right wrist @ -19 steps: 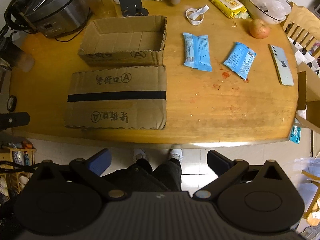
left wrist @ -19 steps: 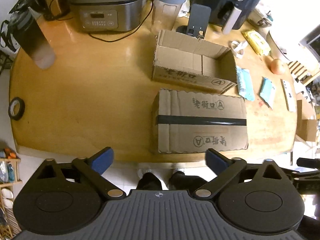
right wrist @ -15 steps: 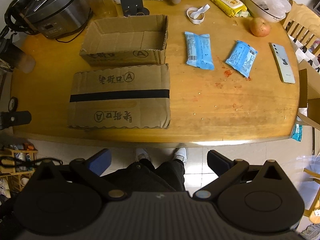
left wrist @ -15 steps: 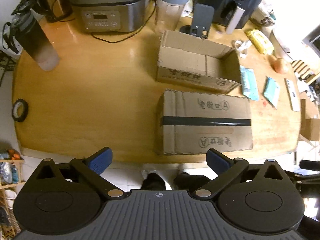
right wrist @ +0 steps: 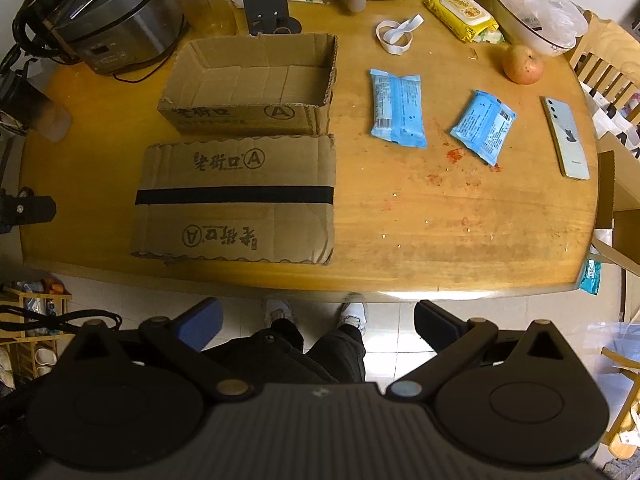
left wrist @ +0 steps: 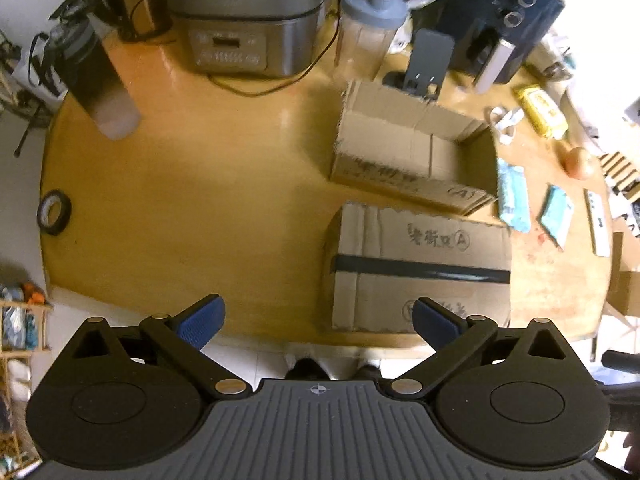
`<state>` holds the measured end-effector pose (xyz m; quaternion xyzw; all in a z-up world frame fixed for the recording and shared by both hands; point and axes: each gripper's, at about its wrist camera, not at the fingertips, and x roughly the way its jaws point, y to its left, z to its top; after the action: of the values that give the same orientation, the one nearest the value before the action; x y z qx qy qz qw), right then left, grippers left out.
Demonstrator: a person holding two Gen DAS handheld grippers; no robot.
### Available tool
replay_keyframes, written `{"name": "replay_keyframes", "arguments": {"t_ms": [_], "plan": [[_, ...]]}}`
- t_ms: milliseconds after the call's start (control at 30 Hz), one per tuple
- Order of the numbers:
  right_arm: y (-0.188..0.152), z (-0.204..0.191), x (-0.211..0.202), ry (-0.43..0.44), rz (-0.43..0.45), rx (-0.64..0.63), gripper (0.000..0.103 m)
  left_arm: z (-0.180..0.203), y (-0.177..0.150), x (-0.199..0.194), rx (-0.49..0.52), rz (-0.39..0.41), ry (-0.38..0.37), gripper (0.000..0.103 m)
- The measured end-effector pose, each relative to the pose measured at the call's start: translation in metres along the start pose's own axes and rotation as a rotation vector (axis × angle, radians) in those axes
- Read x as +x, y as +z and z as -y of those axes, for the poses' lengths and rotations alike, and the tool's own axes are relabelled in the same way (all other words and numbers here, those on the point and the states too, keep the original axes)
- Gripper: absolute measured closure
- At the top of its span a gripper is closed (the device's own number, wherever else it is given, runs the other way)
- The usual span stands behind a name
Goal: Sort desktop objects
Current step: 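Move both tools forward over the table toward the blue packets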
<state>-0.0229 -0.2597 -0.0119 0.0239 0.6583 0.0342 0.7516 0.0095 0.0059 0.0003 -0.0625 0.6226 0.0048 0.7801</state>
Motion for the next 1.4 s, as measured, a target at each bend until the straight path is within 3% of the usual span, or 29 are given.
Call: {"name": "replay_keyframes", "arguments": {"t_ms": [267, 1400], "plan": [[0.006, 0.009, 0.001, -0.003, 0.002, -0.014, 0.0, 0.008, 0.005, -0.003, -0.004, 0.034, 0.049, 0.0], [0.016, 0.058, 0.002, -0.026, 0.02, -0.016, 0.0, 0.056, 0.001, 0.009, 0.009, -0.024, 0.088, 0.0]]}}
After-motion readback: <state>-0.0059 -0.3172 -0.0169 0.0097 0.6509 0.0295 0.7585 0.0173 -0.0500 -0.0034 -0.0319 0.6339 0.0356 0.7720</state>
